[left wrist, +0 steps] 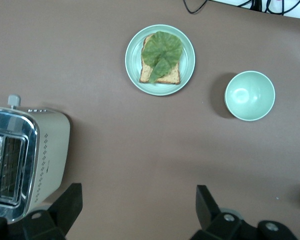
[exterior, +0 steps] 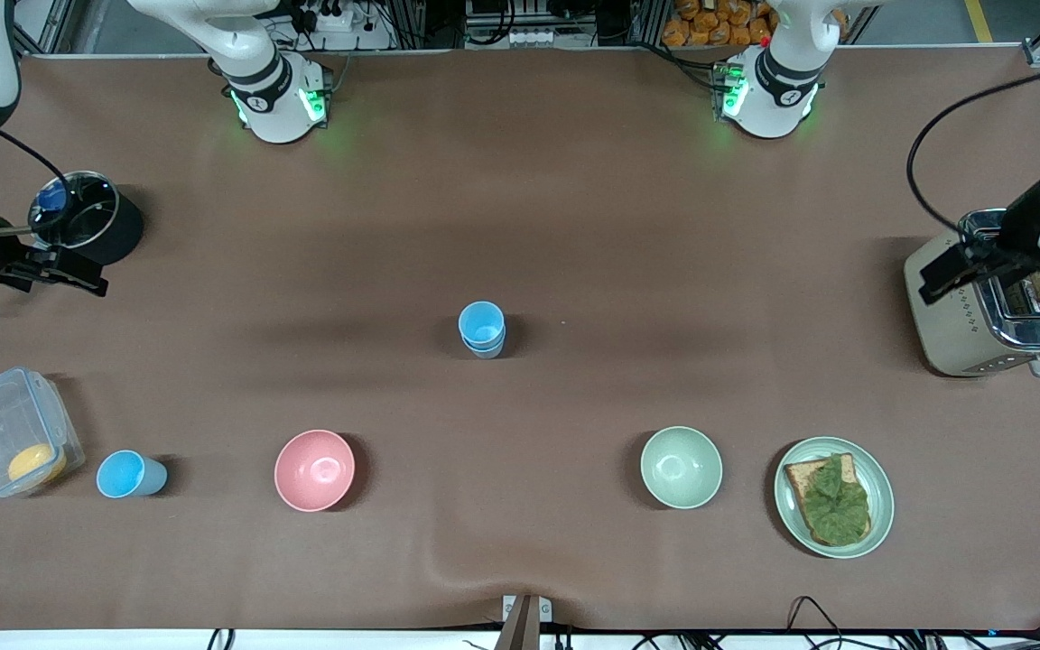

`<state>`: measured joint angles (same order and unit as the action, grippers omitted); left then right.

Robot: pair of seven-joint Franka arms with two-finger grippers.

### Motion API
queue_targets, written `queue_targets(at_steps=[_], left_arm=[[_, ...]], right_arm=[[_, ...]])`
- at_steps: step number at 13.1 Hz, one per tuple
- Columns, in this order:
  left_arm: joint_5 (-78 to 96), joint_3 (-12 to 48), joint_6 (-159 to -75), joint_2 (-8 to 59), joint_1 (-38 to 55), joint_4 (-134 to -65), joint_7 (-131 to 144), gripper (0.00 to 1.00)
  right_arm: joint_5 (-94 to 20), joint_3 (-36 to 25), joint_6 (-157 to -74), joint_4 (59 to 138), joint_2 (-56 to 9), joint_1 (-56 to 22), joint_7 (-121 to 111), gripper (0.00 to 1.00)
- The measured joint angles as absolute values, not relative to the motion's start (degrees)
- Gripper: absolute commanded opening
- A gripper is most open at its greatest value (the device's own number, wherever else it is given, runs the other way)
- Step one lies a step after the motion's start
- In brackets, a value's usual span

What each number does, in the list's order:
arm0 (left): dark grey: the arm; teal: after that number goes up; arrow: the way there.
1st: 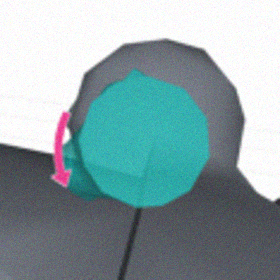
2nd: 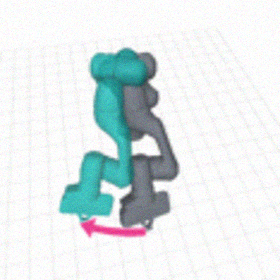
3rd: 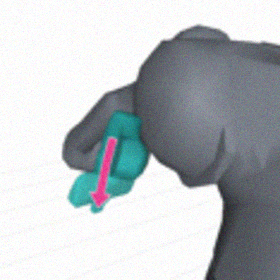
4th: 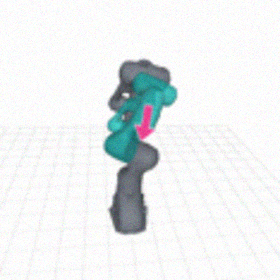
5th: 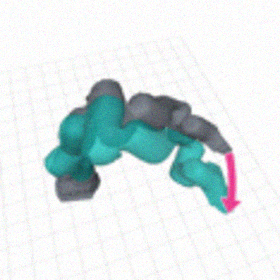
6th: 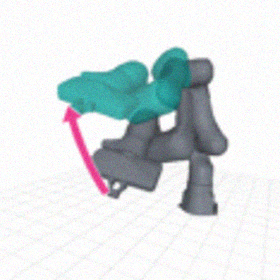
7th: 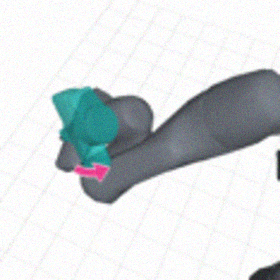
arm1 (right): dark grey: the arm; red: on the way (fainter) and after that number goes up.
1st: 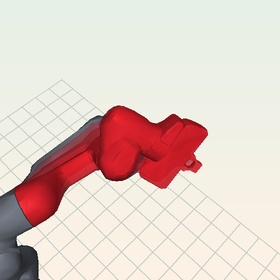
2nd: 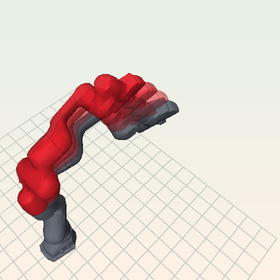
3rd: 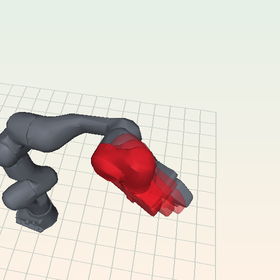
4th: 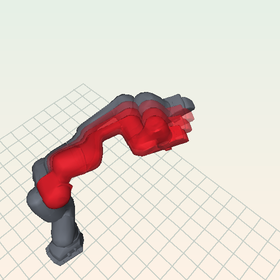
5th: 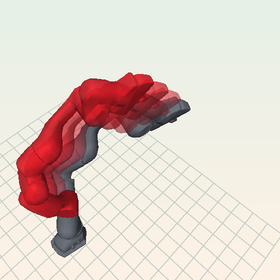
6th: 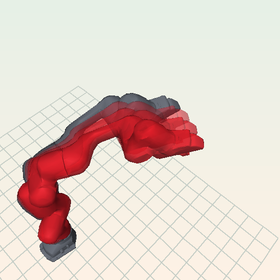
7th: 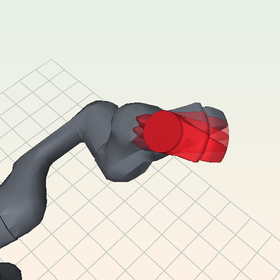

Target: Stack blue cups with both arms

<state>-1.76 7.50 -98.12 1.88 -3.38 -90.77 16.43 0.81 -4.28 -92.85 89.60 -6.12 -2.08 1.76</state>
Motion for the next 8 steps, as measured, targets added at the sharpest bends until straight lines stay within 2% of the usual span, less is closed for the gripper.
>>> queue_targets(at_steps=[8], left_arm=[[-1.59,6.64,-97.36,0.06,-1.42,-92.11,16.42,1.00]], right_arm=[[0.81,-4.28,-92.82,89.60,-6.12,-2.08,1.76,1.00]])
